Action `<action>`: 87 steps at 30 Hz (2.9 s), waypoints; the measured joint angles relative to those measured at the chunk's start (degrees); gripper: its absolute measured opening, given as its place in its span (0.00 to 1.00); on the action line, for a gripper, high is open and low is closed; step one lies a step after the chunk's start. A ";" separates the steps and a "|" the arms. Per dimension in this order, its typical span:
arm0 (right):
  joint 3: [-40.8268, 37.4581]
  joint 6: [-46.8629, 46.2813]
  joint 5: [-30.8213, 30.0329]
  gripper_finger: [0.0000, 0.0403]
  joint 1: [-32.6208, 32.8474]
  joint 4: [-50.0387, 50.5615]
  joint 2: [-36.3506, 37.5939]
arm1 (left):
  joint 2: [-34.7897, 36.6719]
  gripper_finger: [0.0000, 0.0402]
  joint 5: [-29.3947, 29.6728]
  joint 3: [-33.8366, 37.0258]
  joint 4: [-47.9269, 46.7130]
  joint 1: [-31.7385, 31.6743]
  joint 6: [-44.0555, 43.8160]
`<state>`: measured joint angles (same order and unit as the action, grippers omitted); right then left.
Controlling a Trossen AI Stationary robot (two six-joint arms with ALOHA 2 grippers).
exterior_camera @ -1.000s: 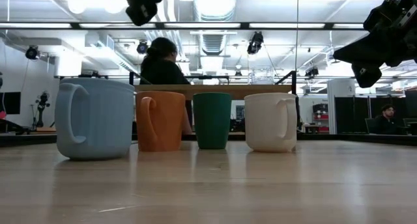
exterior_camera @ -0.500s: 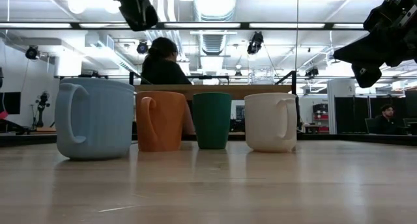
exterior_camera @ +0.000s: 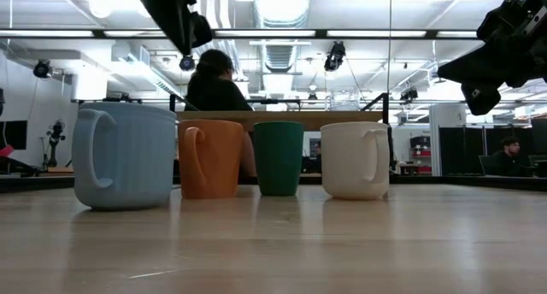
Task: Stack small to large cups/mugs on shelf
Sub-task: Put the white mug on the shelf
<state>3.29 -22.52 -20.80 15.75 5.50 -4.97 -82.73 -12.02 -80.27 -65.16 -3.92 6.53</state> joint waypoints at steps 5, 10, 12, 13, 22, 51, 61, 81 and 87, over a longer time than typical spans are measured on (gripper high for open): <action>0.00 0.00 0.18 0.02 -0.02 -0.02 -0.04 | -1.85 0.17 0.06 0.00 -2.37 0.67 0.14; 0.00 0.00 0.19 0.02 0.00 0.01 0.00 | -2.85 0.17 0.02 -1.01 -2.29 1.37 0.26; 0.00 0.00 0.20 0.02 0.00 0.01 0.00 | -3.23 0.17 0.21 -1.66 -2.15 1.42 0.36; 0.00 0.00 0.20 0.02 -0.01 0.00 0.00 | -3.42 0.17 0.39 -1.91 -2.16 1.42 0.39; 0.00 0.00 0.20 0.02 0.00 0.02 0.00 | -5.75 0.17 0.52 -4.34 -1.25 1.53 1.46; 0.00 -0.02 1.70 0.02 -0.01 0.11 0.02 | -20.92 0.17 4.75 -20.58 0.15 5.68 23.19; 0.00 -0.04 1.70 0.02 0.00 0.11 0.04 | -23.77 0.17 6.66 -24.56 6.14 5.83 20.22; 0.02 -0.44 1.70 0.02 0.00 0.11 0.04 | -30.41 0.17 6.68 -25.79 12.36 6.53 25.64; 0.02 -0.46 1.70 0.02 -0.01 0.10 0.03 | -30.31 0.17 7.32 -25.79 15.21 6.82 33.00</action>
<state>3.31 -22.98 -19.09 15.74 5.59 -4.94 -113.04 -4.71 -106.06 -49.95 2.90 39.53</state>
